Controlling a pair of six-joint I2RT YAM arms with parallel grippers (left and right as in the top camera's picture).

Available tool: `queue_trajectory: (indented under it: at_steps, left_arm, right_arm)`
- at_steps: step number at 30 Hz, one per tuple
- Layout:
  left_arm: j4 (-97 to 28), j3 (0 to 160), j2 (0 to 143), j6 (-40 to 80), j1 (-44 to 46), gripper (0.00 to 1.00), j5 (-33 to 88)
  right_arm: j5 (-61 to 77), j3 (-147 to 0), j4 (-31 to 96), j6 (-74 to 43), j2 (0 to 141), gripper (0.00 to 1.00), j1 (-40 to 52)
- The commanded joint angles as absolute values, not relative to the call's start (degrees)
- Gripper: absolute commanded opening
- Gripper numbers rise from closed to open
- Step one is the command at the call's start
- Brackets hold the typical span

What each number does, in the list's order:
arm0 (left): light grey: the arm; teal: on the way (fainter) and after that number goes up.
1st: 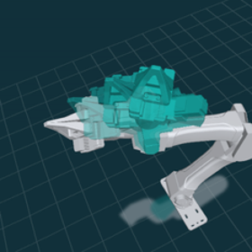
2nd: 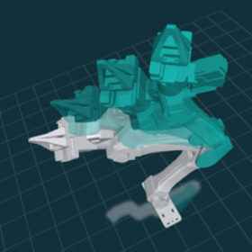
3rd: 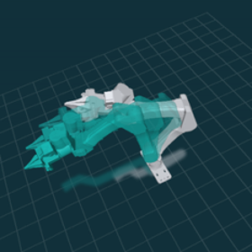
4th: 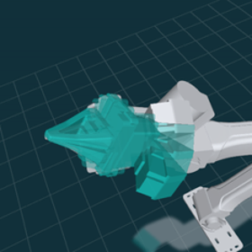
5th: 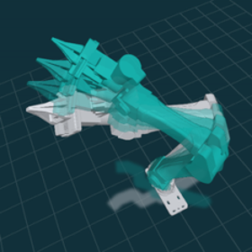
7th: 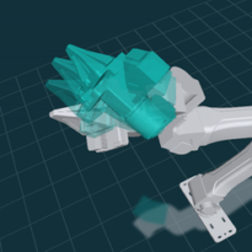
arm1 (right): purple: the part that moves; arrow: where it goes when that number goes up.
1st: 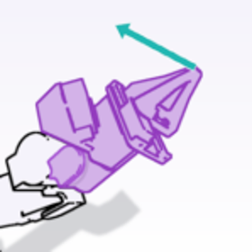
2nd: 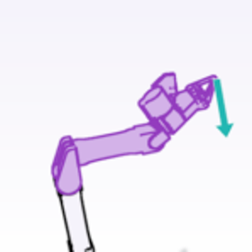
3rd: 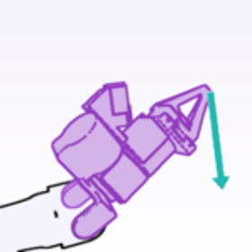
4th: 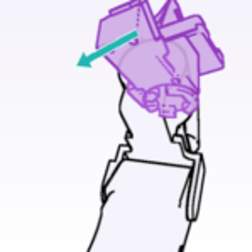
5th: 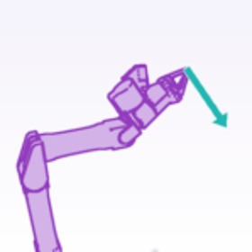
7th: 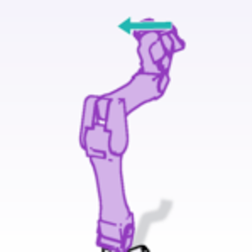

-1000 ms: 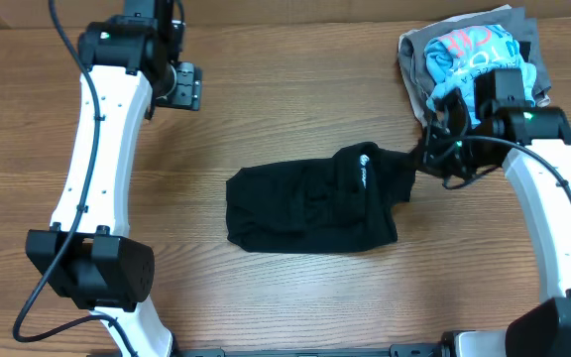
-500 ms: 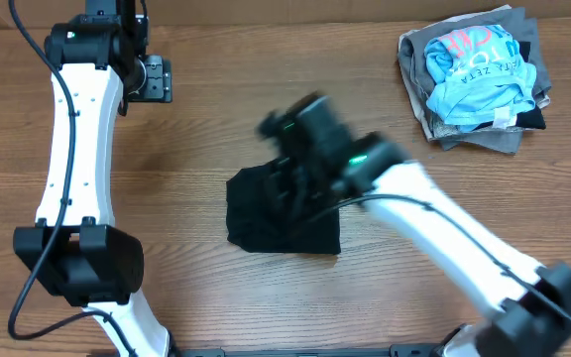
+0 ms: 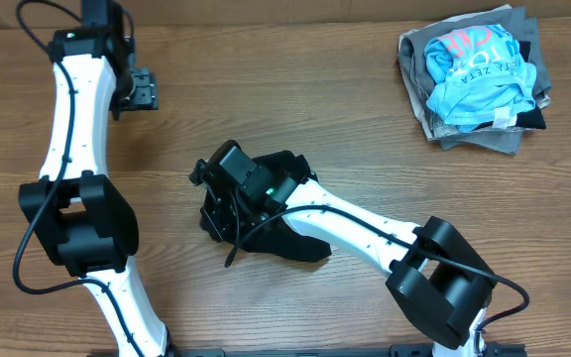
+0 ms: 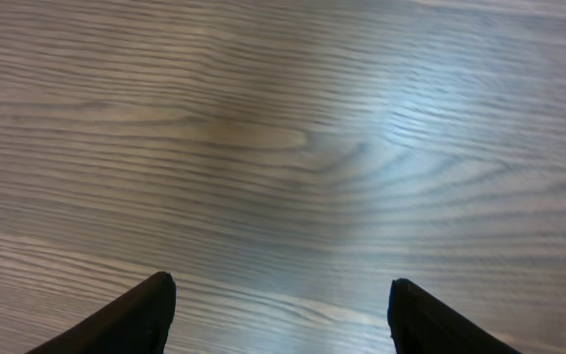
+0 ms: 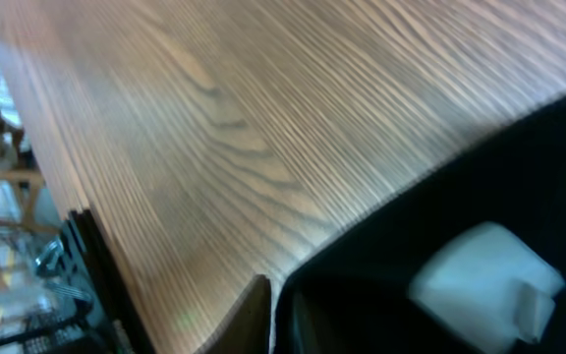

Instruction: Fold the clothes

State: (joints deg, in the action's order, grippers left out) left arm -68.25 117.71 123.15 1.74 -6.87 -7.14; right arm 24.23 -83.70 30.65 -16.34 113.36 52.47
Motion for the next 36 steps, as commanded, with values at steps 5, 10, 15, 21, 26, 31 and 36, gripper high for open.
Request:
queue_trajectory:
  at_steps: [5, 10, 15, 21, 26, 31, 36]
  left_arm:
    - [-68.0, 118.2, 123.6, 2.3, -8.3, 0.75, -5.7]
    - [-70.5, 118.2, 123.6, 1.4, -8.3, 0.79, 0.3]
    - [-74.6, 118.2, 123.6, -3.0, -8.0, 0.85, 8.0]
    - [-79.6, 118.2, 123.6, -8.4, -6.9, 0.88, 15.8]
    - [-86.1, 118.1, 123.6, -14.4, -3.5, 0.91, 16.8]
    - [-89.6, 118.0, 123.3, -14.6, -1.3, 1.00, 17.8]
    - [-89.4, 118.0, 119.3, -12.4, -0.3, 1.00, 17.8]
  right_arm:
    - [25.5, -90.0, 36.5, -12.7, 111.6, 0.77, 51.8]
    - [23.4, -100.5, 51.0, -10.9, 108.2, 0.92, 49.8]
    - [10.7, -105.9, 64.0, -17.9, 105.1, 0.98, 45.9]
    - [7.9, -101.9, 71.7, -19.1, 105.6, 1.00, 39.4]
    - [7.5, -95.6, 71.7, -19.4, 105.6, 1.00, 33.6]
    - [9.5, -94.8, 71.7, -18.5, 105.6, 1.00, 27.7]
    - [16.9, -93.9, 71.9, -14.1, 105.6, 1.00, 26.3]
